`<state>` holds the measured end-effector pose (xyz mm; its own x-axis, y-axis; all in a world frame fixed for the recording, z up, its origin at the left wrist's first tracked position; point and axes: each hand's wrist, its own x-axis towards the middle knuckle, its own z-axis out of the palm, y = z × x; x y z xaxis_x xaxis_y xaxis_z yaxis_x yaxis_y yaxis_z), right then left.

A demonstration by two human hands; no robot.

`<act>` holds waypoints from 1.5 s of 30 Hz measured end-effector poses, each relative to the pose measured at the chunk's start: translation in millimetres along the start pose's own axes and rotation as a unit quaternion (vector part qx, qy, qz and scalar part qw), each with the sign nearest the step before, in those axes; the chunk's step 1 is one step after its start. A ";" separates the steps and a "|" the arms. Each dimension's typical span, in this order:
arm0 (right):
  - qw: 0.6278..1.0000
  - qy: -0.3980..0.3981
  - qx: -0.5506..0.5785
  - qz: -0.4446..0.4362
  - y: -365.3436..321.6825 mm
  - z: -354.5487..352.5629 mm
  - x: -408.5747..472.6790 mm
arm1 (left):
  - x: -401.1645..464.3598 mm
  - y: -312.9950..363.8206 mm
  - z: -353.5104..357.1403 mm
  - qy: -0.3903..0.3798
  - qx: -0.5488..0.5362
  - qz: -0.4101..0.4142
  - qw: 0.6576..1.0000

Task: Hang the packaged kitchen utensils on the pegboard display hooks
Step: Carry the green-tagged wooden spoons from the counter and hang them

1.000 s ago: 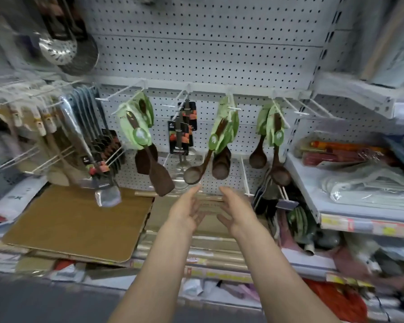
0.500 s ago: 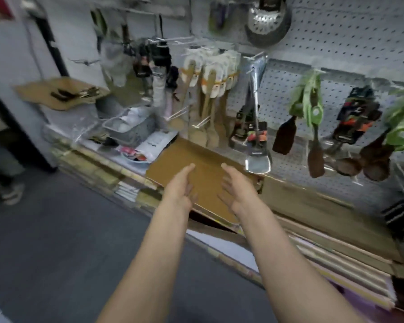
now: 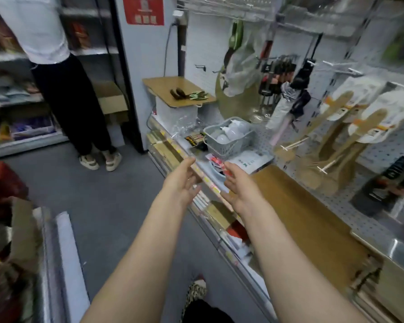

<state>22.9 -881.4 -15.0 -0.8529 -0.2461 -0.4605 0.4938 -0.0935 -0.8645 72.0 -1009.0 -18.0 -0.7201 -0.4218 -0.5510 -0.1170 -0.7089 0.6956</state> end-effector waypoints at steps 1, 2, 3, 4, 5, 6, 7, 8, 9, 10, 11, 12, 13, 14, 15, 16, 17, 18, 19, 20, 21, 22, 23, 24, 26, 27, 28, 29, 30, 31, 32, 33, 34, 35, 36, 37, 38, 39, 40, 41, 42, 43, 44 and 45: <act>1.000 -0.011 0.000 0.000 -4.8 15.3 18.0 | 15.8 14.7 -2.0 0.003 -0.006 0.008 1.000; 1.000 -0.019 -0.001 0.000 -10.6 31.3 36.5 | 32.9 29.4 -3.5 0.010 -0.013 0.015 1.000; 1.000 -0.026 -0.002 0.002 -17.2 47.0 55.2 | 50.1 44.1 -5.1 0.018 -0.018 0.022 0.999; 0.999 -0.038 -0.004 0.005 -24.5 63.2 73.1 | 66.5 59.5 -6.1 0.025 -0.022 0.030 0.999; 0.998 -0.054 -0.005 0.008 -33.4 79.9 92.8 | 83.8 76.4 -5.8 0.033 -0.024 0.040 0.998; 0.998 -0.064 -0.005 0.010 -43.5 96.0 111.3 | 102.0 93.1 -3.9 0.040 -0.025 0.048 0.998; 0.997 -0.072 -0.003 0.010 -53.2 110.4 130.6 | 120.0 109.6 -0.6 0.047 -0.024 0.053 0.997; 0.997 -0.079 -0.002 0.009 -64.2 124.1 148.9 | 138.2 125.8 3.6 0.052 -0.023 0.057 0.997; 0.996 -0.086 -0.004 0.009 -75.4 137.3 168.7 | 155.5 142.1 8.6 0.058 -0.020 0.062 0.996; 0.996 -0.092 -0.006 0.011 -87.4 150.1 187.0 | 171.6 157.6 14.3 0.064 -0.019 0.067 0.995; 0.996 -0.093 -0.004 0.014 -98.5 161.3 205.4 | 187.2 171.8 19.8 0.071 -0.018 0.070 0.995; 0.996 -0.093 0.001 0.014 -109.6 172.7 222.2 | 204.0 185.4 24.9 0.072 -0.020 0.072 0.995; 0.996 -0.092 0.003 0.013 -119.0 182.9 239.0 | 221.1 197.4 28.5 0.070 -0.023 0.074 0.995; 0.996 -0.091 0.004 0.013 -126.7 193.0 254.2 | 238.7 208.0 30.9 0.070 -0.027 0.073 0.995; 0.996 -0.088 0.004 0.015 -132.3 202.6 269.7 | 255.1 218.0 32.2 0.070 -0.031 0.070 0.995; 0.996 -0.088 0.002 0.017 -137.2 213.1 283.4 | 270.6 227.7 32.8 0.072 -0.033 0.065 0.995; 0.996 -0.088 -0.005 0.020 -140.1 223.6 298.3 | 285.6 237.5 33.3 0.073 -0.034 0.063 0.995; 0.996 -0.087 -0.012 0.024 -142.6 234.6 311.8 | 300.4 247.3 33.2 0.075 -0.034 0.063 0.995; 0.996 -0.084 -0.020 0.027 -143.7 245.8 327.5 | 316.2 257.9 32.7 0.075 -0.034 0.064 0.995; 0.996 -0.081 -0.023 0.030 -145.4 256.8 342.3 | 333.2 268.5 32.3 0.074 -0.033 0.063 0.995; 0.996 -0.075 -0.022 0.033 -147.0 267.3 358.2 | 350.4 279.1 32.6 0.070 -0.034 0.062 0.995; 0.997 -0.066 -0.019 0.035 -149.1 277.6 373.4 | 368.8 289.1 33.0 0.066 -0.033 0.059 0.996; 0.998 -0.058 -0.017 0.035 -150.6 287.6 390.6 | 388.1 298.8 34.0 0.062 -0.029 0.054 0.996; 0.998 -0.048 -0.012 0.034 -153.2 298.0 406.7 | 407.6 308.6 35.9 0.058 -0.023 0.048 0.997; 0.999 -0.021 -0.004 0.032 -158.6 316.9 440.6 | 447.4 327.8 39.2 0.050 -0.010 0.032 0.998; 0.999 -0.007 0.000 0.032 -161.6 325.7 457.3 | 467.0 338.3 40.9 0.041 -0.004 0.023 0.999; 1.000 0.008 0.007 0.027 -166.2 336.0 473.9 | 486.2 350.4 42.4 0.029 0.004 0.014 0.999; 0.999 0.023 0.008 0.023 -170.7 346.9 491.3 | 504.4 363.7 43.9 0.017 0.013 0.006 1.000; 0.999 0.037 0.009 0.020 -174.7 358.7 509.0 | 523.3 377.8 44.3 0.007 0.022 -0.004 1.000; 0.998 0.051 0.010 0.021 -179.0 371.0 525.1 | 541.7 391.6 44.6 -0.002 0.032 -0.015 0.999; 0.998 0.063 0.013 0.022 -183.2 383.0 539.8 | 559.1 404.7 45.3 -0.011 0.043 -0.025 0.999; 0.997 0.075 0.015 0.025 -187.9 395.4 553.7 | 577.5 418.1 46.8 -0.018 0.055 -0.030 0.998; 0.995 0.088 0.018 0.029 -192.0 406.5 566.8 | 595.7 430.5 49.2 -0.023 0.066 -0.033 0.997; 0.994 0.104 0.025 0.033 -195.5 415.3 579.5 | 614.4 441.5 52.3 -0.026 0.075 -0.035 0.996; 0.992 0.118 0.033 0.037 -199.3 422.2 590.8 | 632.4 450.5 56.3 -0.029 0.086 -0.037 0.995; 0.990 0.129 0.044 0.042 -202.9 427.4 600.8 | 648.6 457.5 61.0 -0.033 0.097 -0.039 0.994; 0.987 0.141 0.055 0.045 -205.8 430.8 610.9 | 663.8 462.2 65.7 -0.037 0.108 -0.044 0.993; 0.985 0.153 0.065 0.051 -208.0 432.2 621.0 | 677.9 464.9 70.8 -0.042 0.116 -0.051 0.991; 0.982 0.166 0.075 0.055 -209.8 432.5 632.6 | 691.1 466.9 76.8 -0.048 0.123 -0.061 0.989; 0.979 0.178 0.079 0.058 -212.7 433.0 644.3 | 703.0 469.0 83.6 -0.058 0.130 -0.070 0.987; 0.977 0.189 0.082 0.058 -214.8 432.9 657.9 | 715.0 470.8 91.1 -0.071 0.138 -0.078 0.985; 0.975 0.198 0.084 0.059 -217.0 432.4 672.7 | 729.1 472.2 97.7 -0.082 0.144 -0.084 0.983; 0.974 0.203 0.085 0.060 -219.8 431.9 688.3 | 744.0 473.5 104.1 -0.089 0.146 -0.088 0.981; 0.973 0.206 0.084 0.065 -222.2 431.1 703.2 | 757.8 475.1 109.4 -0.089 0.146 -0.087 0.981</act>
<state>-613.4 -1449.6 -59.9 -0.7607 0.1372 -0.6344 0.5926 -0.2520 -0.7651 -604.1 -1603.5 -54.7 -0.7764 -0.1850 -0.6025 -0.4212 -0.5589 0.7143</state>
